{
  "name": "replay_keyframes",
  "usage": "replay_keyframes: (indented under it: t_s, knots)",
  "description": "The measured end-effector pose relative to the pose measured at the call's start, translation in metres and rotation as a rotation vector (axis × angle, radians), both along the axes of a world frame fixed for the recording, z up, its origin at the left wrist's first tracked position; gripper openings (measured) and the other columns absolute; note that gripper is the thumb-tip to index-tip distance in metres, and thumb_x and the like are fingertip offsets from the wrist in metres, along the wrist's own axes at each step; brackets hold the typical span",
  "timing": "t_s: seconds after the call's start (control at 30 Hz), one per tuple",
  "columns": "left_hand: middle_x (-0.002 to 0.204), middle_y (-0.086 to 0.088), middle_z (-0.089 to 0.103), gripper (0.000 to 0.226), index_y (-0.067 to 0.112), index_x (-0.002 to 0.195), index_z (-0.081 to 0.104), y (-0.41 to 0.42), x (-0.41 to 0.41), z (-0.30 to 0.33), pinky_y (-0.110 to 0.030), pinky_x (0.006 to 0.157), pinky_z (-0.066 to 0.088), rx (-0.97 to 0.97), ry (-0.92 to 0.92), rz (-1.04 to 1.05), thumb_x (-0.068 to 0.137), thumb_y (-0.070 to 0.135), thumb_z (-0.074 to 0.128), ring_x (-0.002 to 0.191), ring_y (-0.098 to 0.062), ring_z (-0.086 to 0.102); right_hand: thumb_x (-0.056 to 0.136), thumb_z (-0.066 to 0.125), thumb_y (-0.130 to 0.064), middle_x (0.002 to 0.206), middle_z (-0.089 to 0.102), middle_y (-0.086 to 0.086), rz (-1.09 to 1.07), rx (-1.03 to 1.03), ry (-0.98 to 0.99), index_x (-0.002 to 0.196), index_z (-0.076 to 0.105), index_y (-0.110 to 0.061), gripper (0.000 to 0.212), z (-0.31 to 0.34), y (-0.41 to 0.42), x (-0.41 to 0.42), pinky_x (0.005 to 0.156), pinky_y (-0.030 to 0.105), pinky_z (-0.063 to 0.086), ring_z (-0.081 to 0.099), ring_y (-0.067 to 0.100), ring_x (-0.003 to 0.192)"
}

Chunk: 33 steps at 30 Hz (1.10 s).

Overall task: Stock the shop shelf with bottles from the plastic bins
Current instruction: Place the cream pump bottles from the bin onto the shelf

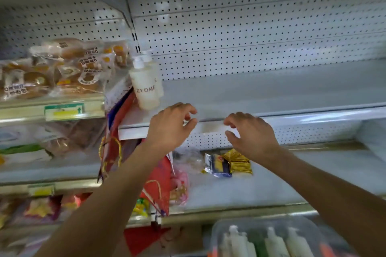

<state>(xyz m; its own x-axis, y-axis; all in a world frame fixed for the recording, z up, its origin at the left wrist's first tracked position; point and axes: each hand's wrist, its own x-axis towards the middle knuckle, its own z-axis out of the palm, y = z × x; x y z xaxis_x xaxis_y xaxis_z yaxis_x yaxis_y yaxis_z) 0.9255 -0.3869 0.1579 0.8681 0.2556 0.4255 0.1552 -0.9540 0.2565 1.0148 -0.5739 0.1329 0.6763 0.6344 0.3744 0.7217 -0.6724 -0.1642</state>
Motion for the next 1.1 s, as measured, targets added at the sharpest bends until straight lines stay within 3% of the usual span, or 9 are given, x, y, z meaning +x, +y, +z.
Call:
replay_keyframes:
  t_s: [0.27, 0.47, 0.53, 0.6, 0.73, 0.83, 0.9, 1.0, 1.1]
  knots:
    - [0.097, 0.012, 0.065, 0.024, 0.027, 0.111, 0.063, -0.081, -0.025, -0.112, -0.030, 0.079, 0.050, -0.203, 0.291, -0.007, 0.090, 0.038, 0.059, 0.086, -0.011, 0.062, 0.094, 0.051, -0.031, 0.119, 0.060, -0.005, -0.034, -0.110, 0.210, 0.118, 0.055, -0.026, 0.025, -0.075, -0.085, -0.015, 0.087, 0.033, 0.047, 0.058, 0.019, 0.108]
    - [0.100, 0.002, 0.071, 0.017, 0.022, 0.105, 0.068, -0.122, -0.039, -0.204, -0.028, 0.079, 0.051, -0.620, 0.500, 0.052, 0.090, 0.029, 0.061, 0.086, -0.016, 0.066, 0.094, 0.050, -0.033, 0.124, 0.056, -0.009, -0.046, -0.217, 0.489, 0.123, 0.051, -0.029, 0.029, -0.164, -0.116, -0.031, 0.091, 0.031, 0.044, 0.055, 0.015, 0.114]
    - [0.092, -0.004, 0.070, 0.011, 0.019, 0.095, 0.068, -0.132, -0.040, -0.234, -0.026, 0.068, 0.052, -0.808, 0.546, 0.084, 0.090, 0.019, 0.059, 0.070, -0.015, 0.064, 0.094, 0.049, -0.032, 0.122, 0.056, -0.007, -0.059, -0.249, 0.559, 0.119, 0.050, -0.027, 0.026, -0.195, -0.122, -0.035, 0.085, 0.029, 0.043, 0.056, 0.016, 0.113]
    - [0.090, -0.007, 0.067, 0.012, 0.012, 0.096, 0.066, -0.137, -0.040, -0.269, -0.030, 0.069, 0.055, -0.925, 0.594, 0.119, 0.091, 0.014, 0.055, 0.068, -0.018, 0.062, 0.094, 0.048, -0.033, 0.117, 0.057, -0.006, -0.062, -0.284, 0.620, 0.115, 0.050, -0.025, 0.022, -0.225, -0.126, -0.038, 0.077, 0.028, 0.042, 0.057, 0.017, 0.110]
    - [0.106, -0.012, 0.068, 0.024, 0.010, 0.112, 0.063, -0.147, -0.040, -0.331, -0.039, 0.080, 0.054, -1.130, 0.687, 0.317, 0.092, 0.021, 0.057, 0.093, -0.032, 0.067, 0.096, 0.053, -0.033, 0.124, 0.059, -0.009, -0.094, -0.285, 0.768, 0.124, 0.050, -0.024, 0.029, -0.280, -0.126, -0.046, 0.083, 0.028, 0.048, 0.058, 0.013, 0.112]
    - [0.075, -0.008, 0.057, 0.023, 0.014, 0.089, 0.063, -0.152, -0.037, -0.361, -0.030, 0.068, 0.044, -1.251, 0.758, 0.449, 0.097, 0.030, 0.048, 0.068, -0.023, 0.055, 0.095, 0.054, -0.033, 0.129, 0.058, -0.005, -0.124, -0.307, 0.902, 0.128, 0.049, -0.020, 0.036, -0.320, -0.122, -0.053, 0.090, 0.033, 0.049, 0.057, 0.015, 0.116]
    - [0.068, -0.003, 0.051, 0.034, 0.017, 0.079, 0.060, -0.154, -0.033, -0.381, -0.031, 0.072, 0.042, -1.288, 0.770, 0.510, 0.098, 0.039, 0.043, 0.068, -0.021, 0.050, 0.094, 0.056, -0.032, 0.130, 0.058, 0.001, -0.153, -0.305, 0.975, 0.130, 0.048, -0.017, 0.041, -0.342, -0.117, -0.059, 0.092, 0.034, 0.048, 0.057, 0.018, 0.115]
    - [0.069, -0.004, 0.052, 0.047, 0.011, 0.084, 0.064, -0.152, -0.028, -0.409, -0.038, 0.081, 0.050, -1.324, 0.777, 0.570, 0.095, 0.051, 0.042, 0.074, -0.022, 0.052, 0.095, 0.055, -0.035, 0.128, 0.056, 0.004, -0.206, -0.285, 1.072, 0.132, 0.045, -0.013, 0.045, -0.367, -0.107, -0.066, 0.088, 0.029, 0.046, 0.056, 0.020, 0.114]
    - [0.083, -0.007, 0.062, 0.060, 0.009, 0.108, 0.065, -0.149, -0.022, -0.418, -0.038, 0.082, 0.053, -1.420, 0.758, 0.645, 0.090, 0.061, 0.041, 0.080, -0.026, 0.063, 0.094, 0.057, -0.040, 0.119, 0.058, 0.004, -0.234, -0.233, 1.147, 0.128, 0.048, -0.010, 0.046, -0.385, -0.097, -0.072, 0.076, 0.023, 0.043, 0.056, 0.016, 0.100]
